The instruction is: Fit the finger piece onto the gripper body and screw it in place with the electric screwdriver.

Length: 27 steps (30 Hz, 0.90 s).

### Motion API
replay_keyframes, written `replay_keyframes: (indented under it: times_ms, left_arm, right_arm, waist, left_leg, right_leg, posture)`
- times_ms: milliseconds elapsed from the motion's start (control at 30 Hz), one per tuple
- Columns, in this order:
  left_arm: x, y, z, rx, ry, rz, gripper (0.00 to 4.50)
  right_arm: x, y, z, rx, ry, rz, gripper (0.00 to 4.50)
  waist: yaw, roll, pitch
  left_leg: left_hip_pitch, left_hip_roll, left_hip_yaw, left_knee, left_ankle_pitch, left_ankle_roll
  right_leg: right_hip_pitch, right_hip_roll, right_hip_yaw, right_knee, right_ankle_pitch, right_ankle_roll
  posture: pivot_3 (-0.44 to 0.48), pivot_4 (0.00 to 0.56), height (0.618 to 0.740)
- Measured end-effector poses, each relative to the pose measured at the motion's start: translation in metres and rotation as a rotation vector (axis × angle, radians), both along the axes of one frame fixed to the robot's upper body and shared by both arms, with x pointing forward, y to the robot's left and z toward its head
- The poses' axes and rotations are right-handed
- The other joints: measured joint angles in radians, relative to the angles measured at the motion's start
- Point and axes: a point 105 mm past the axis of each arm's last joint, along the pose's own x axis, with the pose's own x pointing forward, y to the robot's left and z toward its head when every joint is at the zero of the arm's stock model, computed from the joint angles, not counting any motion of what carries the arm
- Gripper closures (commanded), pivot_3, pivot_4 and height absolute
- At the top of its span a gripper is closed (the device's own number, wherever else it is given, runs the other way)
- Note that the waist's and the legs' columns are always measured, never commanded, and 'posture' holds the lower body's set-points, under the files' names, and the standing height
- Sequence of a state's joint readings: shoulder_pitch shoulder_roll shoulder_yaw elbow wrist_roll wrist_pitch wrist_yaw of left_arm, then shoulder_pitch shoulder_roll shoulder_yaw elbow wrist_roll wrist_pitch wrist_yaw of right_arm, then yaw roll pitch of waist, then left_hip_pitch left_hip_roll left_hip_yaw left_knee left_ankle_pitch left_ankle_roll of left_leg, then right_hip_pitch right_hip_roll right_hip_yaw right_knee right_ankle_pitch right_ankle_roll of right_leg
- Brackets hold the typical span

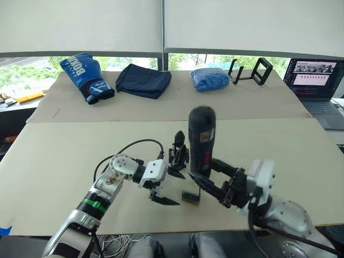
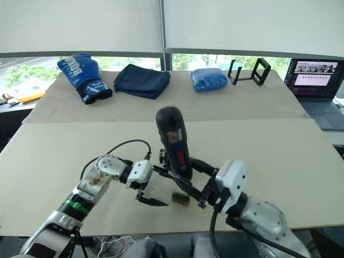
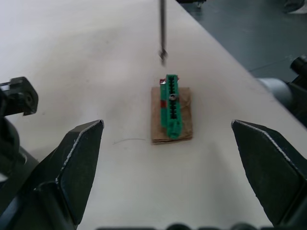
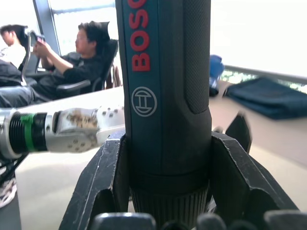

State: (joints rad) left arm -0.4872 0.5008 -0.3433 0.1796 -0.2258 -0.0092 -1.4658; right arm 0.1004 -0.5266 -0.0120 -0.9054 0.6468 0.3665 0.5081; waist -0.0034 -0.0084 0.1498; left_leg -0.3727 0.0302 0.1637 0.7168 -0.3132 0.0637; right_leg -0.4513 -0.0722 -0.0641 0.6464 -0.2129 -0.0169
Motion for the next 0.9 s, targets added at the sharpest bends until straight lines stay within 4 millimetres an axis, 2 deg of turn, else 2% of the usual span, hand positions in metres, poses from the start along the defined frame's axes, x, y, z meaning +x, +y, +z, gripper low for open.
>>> replay_keyframes:
  times_ms: [167,333,433,533,667,767,900]
  left_arm:
    - [-0.006,0.016,0.002,0.013,0.021,0.036,0.0]
    - [0.001,0.028,0.023,-0.032,0.127,0.152,0.0]
    - [0.007,0.04,0.032,-0.007,0.136,0.195,0.0]
    - [0.013,0.049,0.04,0.002,0.151,0.216,0.0]
    - [0.028,0.059,0.052,-0.008,0.14,0.243,0.0]
    - [0.039,0.054,0.054,-0.036,0.101,0.253,0.0]
    - [0.051,0.052,0.049,-0.048,0.069,0.28,0.0]
  right_arm:
    - [0.0,0.004,0.028,0.02,0.002,0.082,2.6]
    - [0.008,0.013,0.066,0.054,0.001,0.188,2.6]
    - [0.022,0.017,0.091,0.108,0.037,0.217,2.6]
    - [0.033,0.019,0.105,0.13,0.082,0.236,2.6]
    - [0.051,0.037,0.126,0.11,0.101,0.31,2.6]
    - [0.059,0.047,0.132,0.076,0.085,0.343,2.6]
    - [0.075,0.057,0.127,0.036,0.087,0.339,2.6]
  waist:
    - [-0.001,0.0,0.0]
    - [-0.003,-0.002,0.001]
    - [-0.006,-0.003,0.002]
    - [-0.004,-0.003,0.002]
    - [-0.009,-0.003,0.002]
    - [-0.008,-0.003,0.002]
    - [-0.008,-0.003,0.002]
  left_leg:
    - [0.0,0.0,0.0,0.0,0.0,0.0]
    - [0.0,0.0,0.0,-0.001,0.0,0.001]
    - [0.0,0.0,0.001,-0.001,0.0,0.001]
    - [-0.001,0.0,0.001,-0.001,0.0,0.001]
    - [-0.005,0.0,0.003,0.0,0.0,0.001]
    - [-0.006,0.0,0.003,0.0,0.0,0.001]
    - [-0.01,0.0,0.003,0.002,0.0,0.001]
  right_leg:
    - [0.0,-0.002,0.0,0.0,0.0,0.0]
    - [0.0,-0.002,-0.001,0.0,0.0,0.0]
    - [-0.001,-0.003,-0.001,0.0,0.0,-0.001]
    - [-0.001,-0.003,-0.002,0.0,0.0,-0.001]
    - [-0.005,-0.002,-0.002,0.001,0.001,-0.001]
    - [-0.005,-0.002,-0.003,0.0,0.001,0.0]
    - [-0.007,-0.002,-0.005,0.0,0.001,0.0]
  posture:
    - [0.0,0.15,0.74]
    - [0.0,0.15,0.74]
    - [0.0,0.15,0.74]
    - [0.0,0.15,0.74]
    - [0.0,0.15,0.74]
    - [0.0,0.15,0.74]
    - [0.0,0.15,0.74]
